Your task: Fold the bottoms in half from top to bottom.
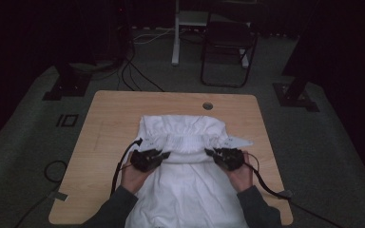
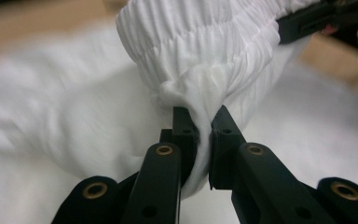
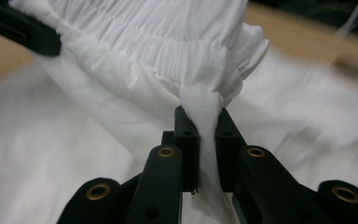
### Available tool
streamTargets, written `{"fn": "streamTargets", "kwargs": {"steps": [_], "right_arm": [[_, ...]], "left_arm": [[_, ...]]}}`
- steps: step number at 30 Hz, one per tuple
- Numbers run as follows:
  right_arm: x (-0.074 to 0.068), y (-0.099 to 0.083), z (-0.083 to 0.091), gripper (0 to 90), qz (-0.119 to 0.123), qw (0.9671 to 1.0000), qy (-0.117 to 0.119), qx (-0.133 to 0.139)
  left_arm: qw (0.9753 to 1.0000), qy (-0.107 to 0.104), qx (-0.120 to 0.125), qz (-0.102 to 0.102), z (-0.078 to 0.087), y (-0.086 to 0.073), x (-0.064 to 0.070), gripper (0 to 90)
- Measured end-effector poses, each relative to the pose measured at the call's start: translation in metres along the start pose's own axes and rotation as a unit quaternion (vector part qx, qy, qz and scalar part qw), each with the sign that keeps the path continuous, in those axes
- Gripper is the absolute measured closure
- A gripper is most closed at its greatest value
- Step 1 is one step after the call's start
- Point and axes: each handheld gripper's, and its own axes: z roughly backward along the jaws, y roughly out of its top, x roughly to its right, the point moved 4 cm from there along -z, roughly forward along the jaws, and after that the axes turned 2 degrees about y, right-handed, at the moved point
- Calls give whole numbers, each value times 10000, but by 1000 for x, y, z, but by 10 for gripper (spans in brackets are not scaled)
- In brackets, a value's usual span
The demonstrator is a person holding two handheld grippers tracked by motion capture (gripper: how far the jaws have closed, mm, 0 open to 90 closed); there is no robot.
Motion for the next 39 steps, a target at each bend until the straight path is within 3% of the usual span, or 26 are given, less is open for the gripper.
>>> {"fn": "streamTargets", "kwargs": {"steps": [4,6,8,9,11,14,17,23,26,29,30,33,36,39], "right_arm": [[-10,-37,-20,836,-182,9986,175,-476],[-13,-47,-30,834,-293,9975,188,-617],[-14,-51,-39,833,-381,9966,168,-713],[-14,-51,-42,832,-392,9963,142,-748],[-14,-50,-47,833,-463,9958,197,-770],[-13,-48,-58,835,-352,9954,107,-886],[-2,-43,-71,835,-374,9955,40,-874],[38,-20,-99,835,-281,9937,-390,-1013],[62,-10,-112,837,-813,9912,-432,-947],[73,-4,-120,839,-1013,9893,-473,-939],[75,-2,-121,840,-975,9892,-492,-979],[75,4,-118,843,-778,9901,-495,-1055],[73,17,-97,845,-836,9941,-369,-583],[67,37,-70,846,-533,9976,-410,-162]], "left_arm": [[9977,-65,-641,205,-22,-36,-4,836],[9957,85,-918,46,-32,-45,-10,835],[9955,-54,-925,206,-38,-44,-21,833],[9952,-48,-960,191,-39,-41,-27,831],[9942,99,-1066,13,-43,-35,-36,829],[9924,301,-1180,-165,-52,-24,-49,827],[9916,518,-1164,-209,-62,-15,-60,826],[9917,782,-1017,46,-86,4,-79,826],[9910,916,-961,155,-97,13,-87,826],[9902,981,-958,255,-103,18,-92,827],[9901,971,-970,292,-103,19,-93,829],[9921,864,-852,316,-97,22,-93,837],[9957,728,-435,366,-77,35,-88,844],[9973,665,175,271,-42,58,-72,846]]}}
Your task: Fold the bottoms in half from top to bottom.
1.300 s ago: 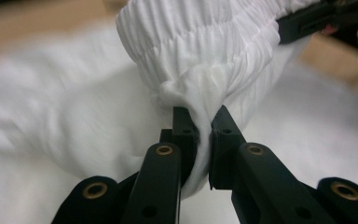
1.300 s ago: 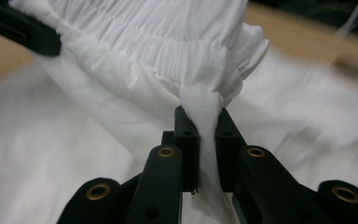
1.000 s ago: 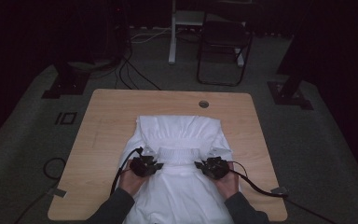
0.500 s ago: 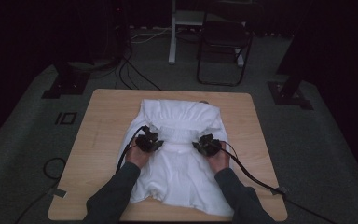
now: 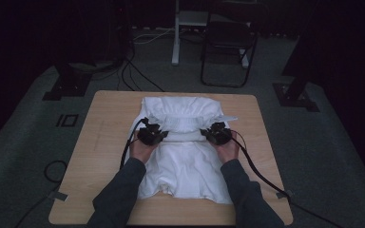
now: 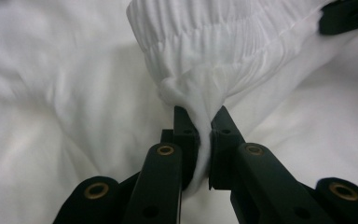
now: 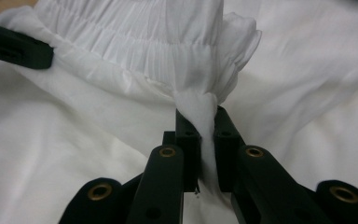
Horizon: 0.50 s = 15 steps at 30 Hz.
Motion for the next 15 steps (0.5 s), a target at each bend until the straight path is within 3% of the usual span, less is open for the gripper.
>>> {"fn": "streamTargets", "kwargs": {"steps": [3,6,9,15], "right_arm": [[-8,16,35,847,108,9985,105,517],[-22,16,62,847,236,9969,217,724],[-37,-7,69,847,418,9974,291,501],[-48,-71,41,846,352,9980,445,-266]], "left_arm": [[9989,-63,444,-158,31,13,17,844],[9978,-99,522,-405,52,9,33,843],[9982,-139,298,-509,55,-15,43,840],[9982,-294,-473,-219,22,-79,45,818]]}}
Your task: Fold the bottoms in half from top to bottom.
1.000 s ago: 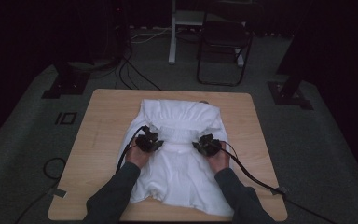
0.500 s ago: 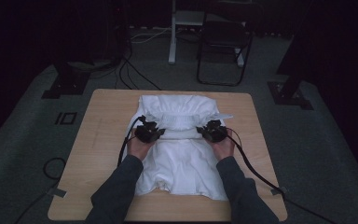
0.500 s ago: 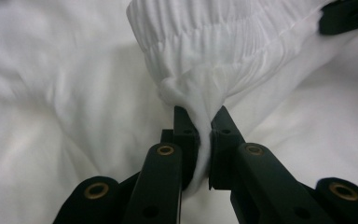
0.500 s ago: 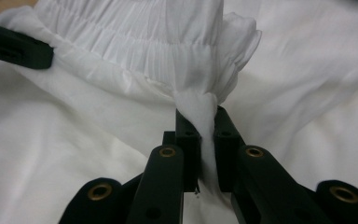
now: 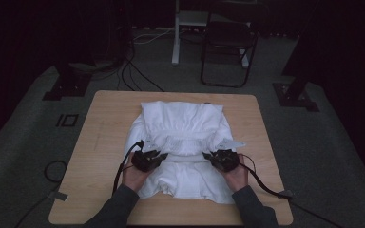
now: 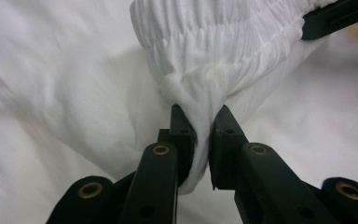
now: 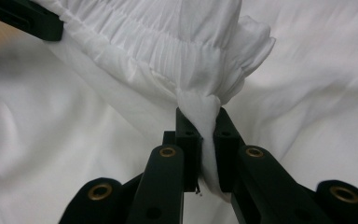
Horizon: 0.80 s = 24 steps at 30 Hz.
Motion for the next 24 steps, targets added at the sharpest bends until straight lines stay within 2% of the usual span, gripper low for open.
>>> {"fn": "streamTargets", "kwargs": {"steps": [3,5,6,8,10,13,14,16,17,19,20,21,22,23,24], "right_arm": [[-2,-20,-17,845,-101,9995,32,-286],[-1,-28,-24,831,-178,9990,46,-415],[0,-29,-24,802,-221,9990,82,-379],[2,-27,-21,660,-382,9983,192,-400],[4,-23,-14,536,-419,9983,236,-337],[9,-12,6,469,-583,9975,389,108],[11,-8,13,459,-646,9967,414,261],[18,1,24,500,-785,9946,398,556],[23,5,28,650,-859,9936,361,639],[29,9,26,806,-929,9937,243,579],[32,10,22,843,-936,9943,135,499],[32,10,22,843,-936,9943,135,499],[35,12,16,863,-959,9945,55,415],[41,14,1,874,-993,9947,-82,242],[44,15,-7,876,-958,9952,-176,135]], "left_arm": [[9993,-36,-366,104,-19,-17,-3,797],[9991,-152,-313,245,-22,-19,-5,763],[9988,-211,-322,308,-20,-18,-6,733],[9986,-282,-296,340,-14,-14,-4,610],[9987,-314,-212,327,-5,-9,-3,560],[9983,-395,83,430,11,1,-6,538],[9979,-352,207,506,16,6,-10,539],[9974,-265,350,570,22,14,-17,595],[9975,-176,358,577,22,18,-21,651],[9976,21,342,595,19,25,-27,821],[9976,94,295,619,15,28,-30,878],[9976,94,295,619,15,28,-30,897],[9973,225,141,680,0,33,-37,897],[9973,217,68,699,-8,35,-39,898],[9974,244,-25,676,-16,35,-40,899]]}}
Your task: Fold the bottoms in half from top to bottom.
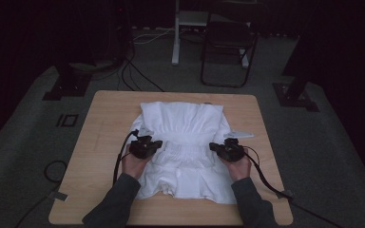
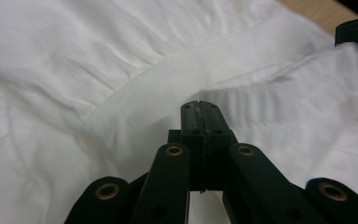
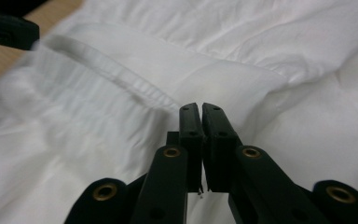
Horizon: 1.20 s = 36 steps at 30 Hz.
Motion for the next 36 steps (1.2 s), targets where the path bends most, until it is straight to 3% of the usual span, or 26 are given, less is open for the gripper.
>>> {"fn": "streamTargets", "kwargs": {"steps": [2,6,9,11,13,14,15,16,18,19,21,23,26,27,28,29,31,34,36], "right_arm": [[5,-1,-15,881,5,9996,-198,-214],[8,-9,-36,863,-3,9983,-103,-566],[7,-12,-38,848,21,9982,16,-594],[2,-14,-28,833,-17,9984,446,-344],[-3,-16,-18,823,96,9979,594,-250],[-6,-17,-15,817,162,9974,668,-231],[-6,-17,-15,817,162,9974,668,-231],[-14,-21,-3,800,369,9952,885,-191],[-20,-22,7,785,528,9934,1016,-99],[-20,-22,7,785,528,9934,1016,-99],[-26,-17,19,776,515,9924,1110,148],[-32,-14,21,774,491,9908,1242,235],[-44,-20,16,774,601,9888,1365,31],[-44,-20,16,774,601,9888,1365,31],[-48,-26,13,776,657,9880,1394,-84],[-55,-41,4,811,838,9864,1351,-414],[-60,-56,-6,839,1071,9823,1296,-823],[-60,-59,-8,846,1075,9813,1322,-891],[-61,-53,-5,806,1262,9793,1272,-936]], "left_arm": [[9997,54,-222,-80,-15,-2,0,898],[9989,-15,-458,-119,-35,-11,5,898],[9989,-90,-439,-141,-34,-14,8,896],[9990,-308,-280,-174,-21,-19,17,879],[9980,-478,-269,-322,-13,-24,25,860],[9969,-544,-285,-493,-8,-28,30,850],[9969,-544,-285,-493,-8,-28,30,839],[9943,-739,-246,-733,0,-36,40,828],[9931,-800,-107,-845,8,-39,45,798],[9931,-800,-107,-845,8,-39,45,788],[9945,-768,75,-703,12,-34,43,773],[9942,-825,34,-696,10,-33,45,765],[9921,-803,-288,-924,4,-42,51,759],[9921,-803,-288,-924,4,-42,51,760],[9917,-745,-481,-934,-2,-53,55,760],[9918,-715,-545,-910,-4,-58,56,766],[9930,-764,-419,-799,-7,-66,59,773],[9922,-795,-492,-820,-4,-63,58,764],[9921,-702,-427,-943,1,-55,57,706]]}}
